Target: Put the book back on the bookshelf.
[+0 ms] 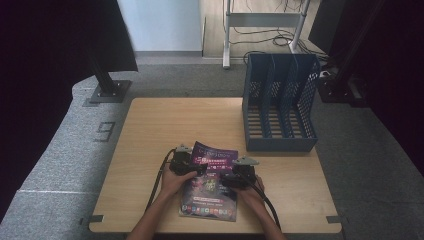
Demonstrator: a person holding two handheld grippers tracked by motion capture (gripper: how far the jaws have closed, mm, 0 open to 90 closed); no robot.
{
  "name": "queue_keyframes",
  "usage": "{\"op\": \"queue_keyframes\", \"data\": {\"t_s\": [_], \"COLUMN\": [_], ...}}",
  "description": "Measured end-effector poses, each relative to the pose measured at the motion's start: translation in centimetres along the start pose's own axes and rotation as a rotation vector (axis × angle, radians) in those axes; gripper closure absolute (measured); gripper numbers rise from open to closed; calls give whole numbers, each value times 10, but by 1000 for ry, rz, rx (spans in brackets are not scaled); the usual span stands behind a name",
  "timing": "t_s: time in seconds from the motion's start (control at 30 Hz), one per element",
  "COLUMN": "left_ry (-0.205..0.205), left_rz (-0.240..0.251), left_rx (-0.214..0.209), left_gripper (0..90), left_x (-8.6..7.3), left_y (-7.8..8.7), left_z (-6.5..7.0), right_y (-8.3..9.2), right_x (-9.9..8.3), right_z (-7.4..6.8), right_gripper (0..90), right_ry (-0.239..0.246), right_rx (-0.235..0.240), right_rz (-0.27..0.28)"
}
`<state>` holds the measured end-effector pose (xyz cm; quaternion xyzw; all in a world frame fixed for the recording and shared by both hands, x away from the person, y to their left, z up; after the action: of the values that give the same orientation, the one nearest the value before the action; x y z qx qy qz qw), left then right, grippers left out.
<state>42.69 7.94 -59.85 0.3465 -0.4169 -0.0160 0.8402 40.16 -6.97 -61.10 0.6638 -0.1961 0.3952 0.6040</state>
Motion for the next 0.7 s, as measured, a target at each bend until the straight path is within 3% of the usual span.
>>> {"op": "queue_keyframes", "data": {"t_s": [0.2,0.43,0.63,0.7], "left_ry": [2,17,9,1], "left_rz": [-3,7,4,3], "left_rx": [13,-10,1,-16], "left_gripper": [411,403,407,398], "left_x": [-1,-1,0,-1], "left_y": [1,1,0,-1], "left_z": [-3,-3,-3,-1], "right_y": [0,0,0,0], "right_x": [0,0,0,0], "right_z": [0,0,0,0], "right_gripper": [184,183,184,184], "right_ry": [0,0,1,0], "right_rx": [0,0,0,0], "right_rz": [0,0,0,0]}}
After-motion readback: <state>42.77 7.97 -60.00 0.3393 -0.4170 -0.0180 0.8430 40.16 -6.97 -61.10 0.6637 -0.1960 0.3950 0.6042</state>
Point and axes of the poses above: each handheld gripper's, and its own axes: y roughly backward along the jaws, x roughly out of its top, z roughly to its right, the point moved 9 cm from there along -y, roughly forward along the jaws, and after that the axes turned 14 degrees about -x, right-handed, at the moved point
